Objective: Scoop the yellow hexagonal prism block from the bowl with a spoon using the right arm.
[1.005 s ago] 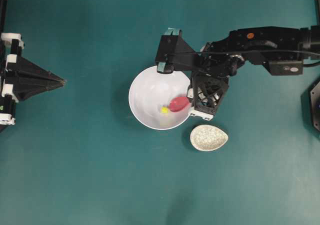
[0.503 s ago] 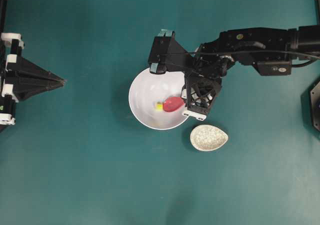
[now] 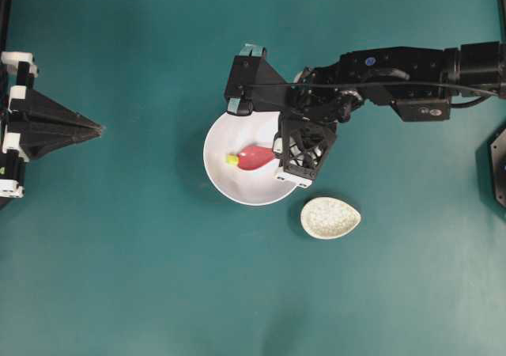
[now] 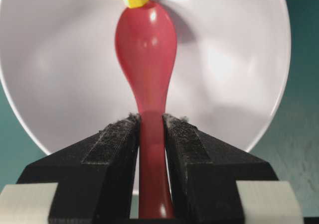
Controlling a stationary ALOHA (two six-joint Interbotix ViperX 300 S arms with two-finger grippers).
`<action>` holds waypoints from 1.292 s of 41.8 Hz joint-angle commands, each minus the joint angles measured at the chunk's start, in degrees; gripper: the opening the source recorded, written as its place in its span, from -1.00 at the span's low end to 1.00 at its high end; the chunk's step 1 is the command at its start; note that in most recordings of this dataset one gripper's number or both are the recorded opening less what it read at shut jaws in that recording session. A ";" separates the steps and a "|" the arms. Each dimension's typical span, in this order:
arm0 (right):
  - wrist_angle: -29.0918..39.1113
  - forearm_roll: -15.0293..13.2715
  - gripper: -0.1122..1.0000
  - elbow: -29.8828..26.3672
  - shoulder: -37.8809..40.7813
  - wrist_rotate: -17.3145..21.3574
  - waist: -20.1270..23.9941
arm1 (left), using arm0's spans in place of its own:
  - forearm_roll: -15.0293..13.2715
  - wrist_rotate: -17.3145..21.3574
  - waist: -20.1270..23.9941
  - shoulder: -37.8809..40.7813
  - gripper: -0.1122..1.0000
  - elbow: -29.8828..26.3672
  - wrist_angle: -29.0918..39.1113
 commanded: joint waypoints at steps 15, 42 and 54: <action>-6.06 0.18 -0.38 -1.23 -1.14 -0.18 0.44 | 0.18 0.00 0.00 0.26 -0.80 -1.05 0.53; -8.17 0.18 -0.38 -0.79 -4.83 0.35 0.44 | 0.18 -0.26 0.00 0.18 -0.80 -1.14 0.53; -13.89 0.09 -0.38 2.72 -11.34 -0.09 0.44 | 0.18 -0.35 -0.09 0.18 -0.80 -1.14 0.53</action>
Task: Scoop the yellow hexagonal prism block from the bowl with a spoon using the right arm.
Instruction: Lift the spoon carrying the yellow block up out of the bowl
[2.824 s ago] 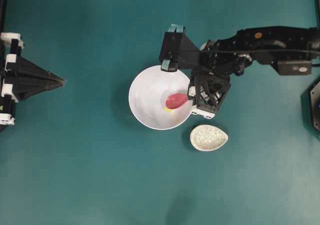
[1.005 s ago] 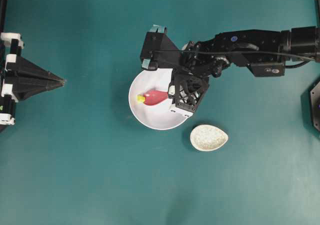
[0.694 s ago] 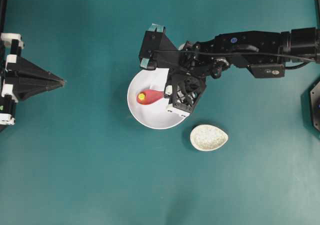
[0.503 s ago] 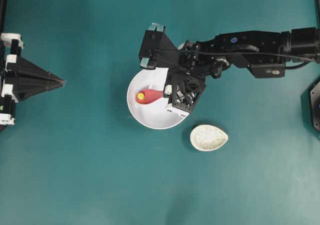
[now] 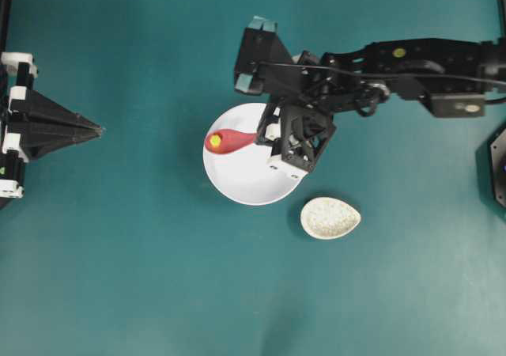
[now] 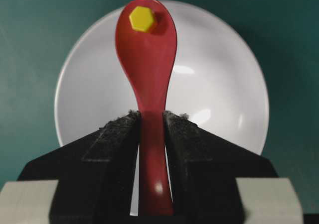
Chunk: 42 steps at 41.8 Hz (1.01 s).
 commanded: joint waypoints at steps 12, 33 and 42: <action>-18.98 0.09 -0.38 13.01 -16.52 0.18 0.88 | 0.18 -0.26 0.00 0.18 -0.80 -1.14 -0.35; -21.27 0.18 -0.38 16.52 -20.57 0.09 1.67 | 0.18 0.00 0.00 -1.58 -0.80 -1.41 -0.62; -21.01 0.09 -0.38 16.52 -20.65 0.18 1.58 | 0.18 0.44 0.09 -1.49 -0.80 -1.41 -0.53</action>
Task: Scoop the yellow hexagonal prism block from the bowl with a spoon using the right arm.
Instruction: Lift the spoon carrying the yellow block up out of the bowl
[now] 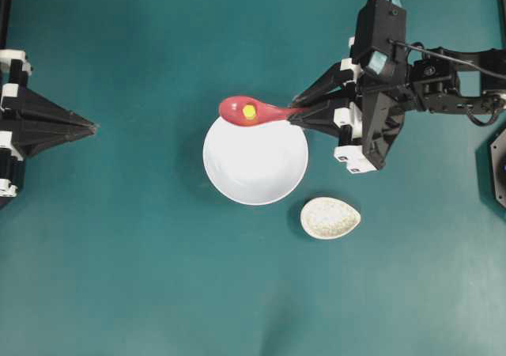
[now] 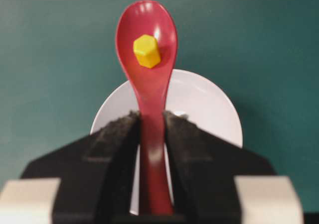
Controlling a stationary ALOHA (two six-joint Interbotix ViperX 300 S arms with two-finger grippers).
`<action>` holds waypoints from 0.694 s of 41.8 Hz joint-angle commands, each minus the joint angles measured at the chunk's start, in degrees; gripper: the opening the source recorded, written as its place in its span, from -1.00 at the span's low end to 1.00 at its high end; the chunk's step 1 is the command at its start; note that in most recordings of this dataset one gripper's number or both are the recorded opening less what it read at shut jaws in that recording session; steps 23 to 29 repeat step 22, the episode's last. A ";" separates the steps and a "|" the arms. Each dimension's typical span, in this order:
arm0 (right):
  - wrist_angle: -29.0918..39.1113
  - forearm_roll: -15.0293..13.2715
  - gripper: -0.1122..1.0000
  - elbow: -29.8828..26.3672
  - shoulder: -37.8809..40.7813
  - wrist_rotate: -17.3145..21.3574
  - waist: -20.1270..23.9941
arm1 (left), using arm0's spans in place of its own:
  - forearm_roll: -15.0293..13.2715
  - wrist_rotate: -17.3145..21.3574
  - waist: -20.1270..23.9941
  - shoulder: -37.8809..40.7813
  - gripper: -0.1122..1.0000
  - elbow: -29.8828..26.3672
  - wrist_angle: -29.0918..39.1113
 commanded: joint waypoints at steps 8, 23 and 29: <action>-0.62 0.00 -0.38 0.09 -2.29 -0.09 0.18 | 0.18 0.09 0.09 0.18 -0.80 -1.41 -0.53; -0.97 -0.09 -0.38 1.49 -4.13 -0.26 0.18 | 0.18 0.00 0.09 0.35 -0.80 -1.32 -0.53; -0.97 -0.09 -0.38 1.49 -4.13 -0.26 0.18 | 0.18 0.00 0.09 0.35 -0.80 -1.32 -0.53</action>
